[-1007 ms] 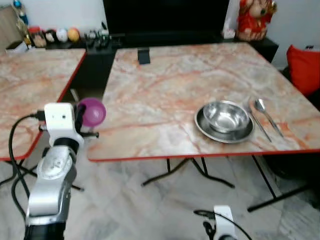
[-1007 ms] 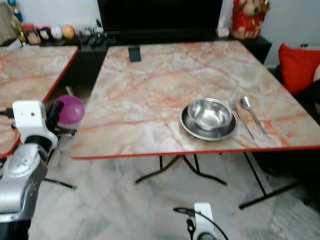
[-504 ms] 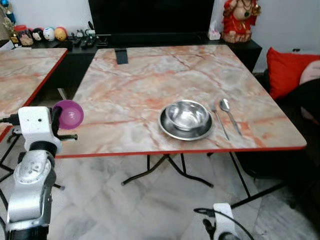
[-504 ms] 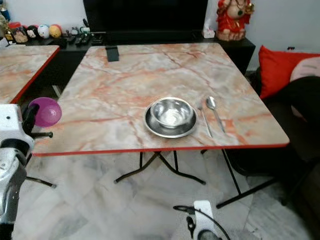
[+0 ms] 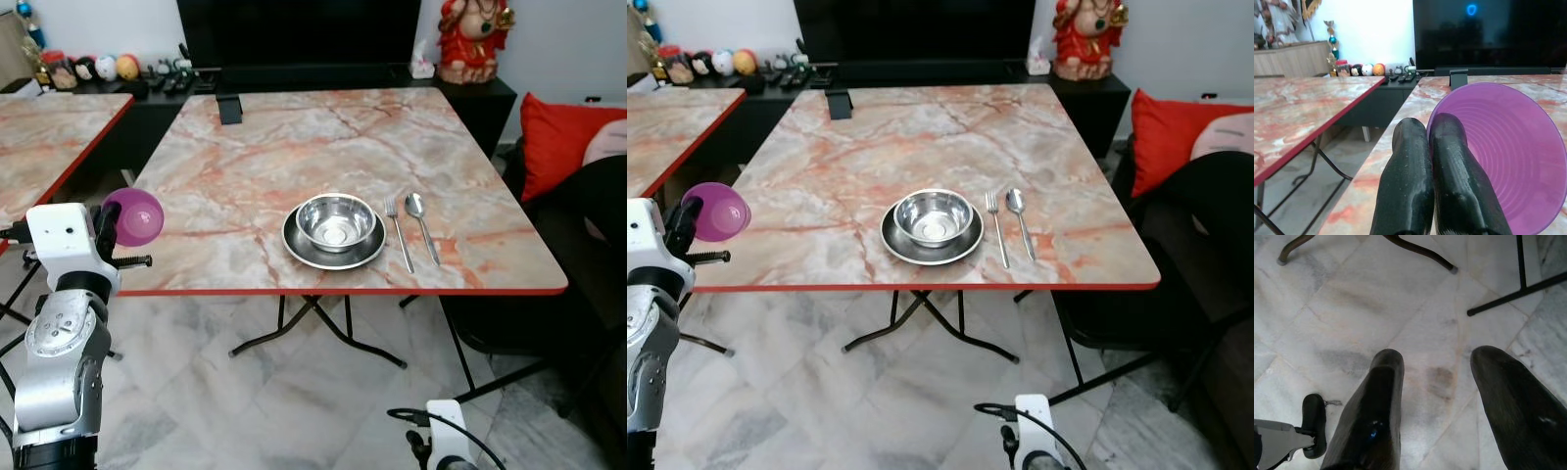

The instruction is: Setting the table

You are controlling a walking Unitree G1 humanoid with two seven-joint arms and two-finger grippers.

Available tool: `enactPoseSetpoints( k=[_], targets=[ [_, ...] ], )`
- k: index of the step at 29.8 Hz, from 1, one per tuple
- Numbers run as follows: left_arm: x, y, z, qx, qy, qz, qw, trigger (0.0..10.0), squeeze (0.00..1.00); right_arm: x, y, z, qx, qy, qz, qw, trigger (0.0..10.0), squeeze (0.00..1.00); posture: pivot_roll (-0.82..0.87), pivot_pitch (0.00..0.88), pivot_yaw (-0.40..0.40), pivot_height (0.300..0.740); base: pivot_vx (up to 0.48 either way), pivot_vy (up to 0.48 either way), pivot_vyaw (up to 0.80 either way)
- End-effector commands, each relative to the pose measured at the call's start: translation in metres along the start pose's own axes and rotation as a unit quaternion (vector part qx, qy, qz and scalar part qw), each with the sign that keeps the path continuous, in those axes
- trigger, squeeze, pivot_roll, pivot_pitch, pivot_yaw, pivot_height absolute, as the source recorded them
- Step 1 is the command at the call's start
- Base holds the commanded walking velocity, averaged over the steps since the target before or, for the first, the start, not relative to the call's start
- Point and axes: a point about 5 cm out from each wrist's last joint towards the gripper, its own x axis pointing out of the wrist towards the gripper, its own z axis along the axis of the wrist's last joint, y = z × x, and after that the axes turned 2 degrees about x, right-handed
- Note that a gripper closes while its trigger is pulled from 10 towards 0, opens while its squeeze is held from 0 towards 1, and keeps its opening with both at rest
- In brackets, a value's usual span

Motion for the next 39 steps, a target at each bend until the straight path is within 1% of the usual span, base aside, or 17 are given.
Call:
enactPoseSetpoints(
  k=[1,9,30,39],
  targets=[
    [0.001,0.001,0.004,-0.002,-0.01,-0.001,1.0,10.0,0.0,0.0,0.004,0.001,0.002,-0.002,0.006,1.0,10.0,0.0,-0.04,0.0,0.01,0.74,0.0,0.0,0.0],
    [0.0,-0.001,0.004,-0.001,-0.007,-0.004,1.0,10.0,0.0,0.0,0.004,0.0,0.001,-0.003,0.001,1.0,10.0,0.0,-0.03,0.0,0.009,0.74,0.0,0.0,0.0],
    [0.006,-0.008,0.007,-0.005,-0.013,-0.015,1.0,10.0,0.0,0.0,0.004,-0.001,-0.003,-0.001,0.002,1.0,10.0,0.0,-0.05,0.0,0.018,0.74,0.319,0.0,0.0],
    [0.007,-0.011,0.012,-0.02,-0.026,-0.026,0.999,10.0,0.0,0.0,0.004,0.0,-0.002,-0.001,0.002,1.0,10.0,0.0,-0.04,0.0,0.014,0.74,0.0,0.0,0.0]
  ],
)
